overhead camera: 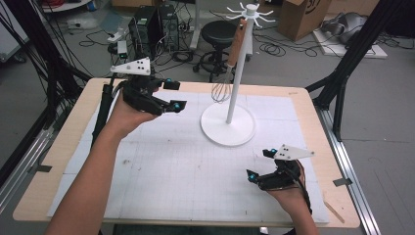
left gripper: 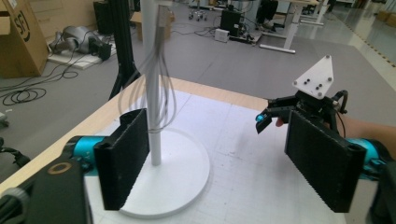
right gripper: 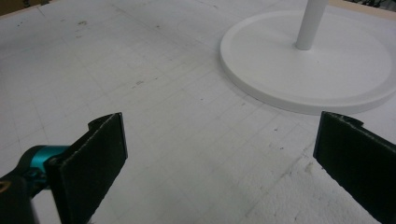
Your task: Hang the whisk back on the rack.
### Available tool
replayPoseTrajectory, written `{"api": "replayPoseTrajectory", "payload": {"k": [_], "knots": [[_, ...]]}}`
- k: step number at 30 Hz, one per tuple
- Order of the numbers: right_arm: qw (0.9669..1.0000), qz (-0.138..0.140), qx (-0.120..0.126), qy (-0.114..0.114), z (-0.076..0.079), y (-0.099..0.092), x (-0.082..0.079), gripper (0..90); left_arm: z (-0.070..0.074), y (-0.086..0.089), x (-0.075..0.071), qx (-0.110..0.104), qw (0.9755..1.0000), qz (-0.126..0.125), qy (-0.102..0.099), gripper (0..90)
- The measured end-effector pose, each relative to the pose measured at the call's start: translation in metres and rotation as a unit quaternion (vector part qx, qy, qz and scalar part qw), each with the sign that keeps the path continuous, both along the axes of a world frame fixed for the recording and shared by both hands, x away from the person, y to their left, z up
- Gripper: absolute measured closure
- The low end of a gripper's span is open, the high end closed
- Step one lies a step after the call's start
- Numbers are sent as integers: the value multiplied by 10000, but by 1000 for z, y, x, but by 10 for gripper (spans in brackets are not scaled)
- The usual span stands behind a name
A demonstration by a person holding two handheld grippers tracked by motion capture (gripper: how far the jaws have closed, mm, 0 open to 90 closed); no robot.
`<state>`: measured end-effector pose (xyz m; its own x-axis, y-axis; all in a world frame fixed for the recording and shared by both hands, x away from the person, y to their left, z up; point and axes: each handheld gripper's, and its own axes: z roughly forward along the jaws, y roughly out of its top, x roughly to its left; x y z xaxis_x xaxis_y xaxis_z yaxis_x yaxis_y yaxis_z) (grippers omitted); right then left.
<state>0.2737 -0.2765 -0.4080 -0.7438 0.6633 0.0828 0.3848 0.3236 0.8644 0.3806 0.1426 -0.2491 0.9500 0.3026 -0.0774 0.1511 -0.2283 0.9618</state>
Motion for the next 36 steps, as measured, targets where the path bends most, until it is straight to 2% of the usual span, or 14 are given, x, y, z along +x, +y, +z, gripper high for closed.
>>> {"api": "replayPoseTrajectory", "payload": {"k": [9,21,27,32,36], "knots": [[10000,-16,6,9,0,0,0,19,-16,14,-10,117,9999,118,13,158],[10000,-12,-7,13,0,0,1,19,-52,33,-25,248,9991,315,135,88],[10000,-41,13,43,0,0,1,19,-67,41,-35,203,9990,350,162,72],[10000,-26,-5,22,-1,0,1,19,-79,52,-42,70,9989,431,191,64],[10000,-38,-1,30,-1,1,1,19,-87,58,-47,108,9986,457,239,62]]}}
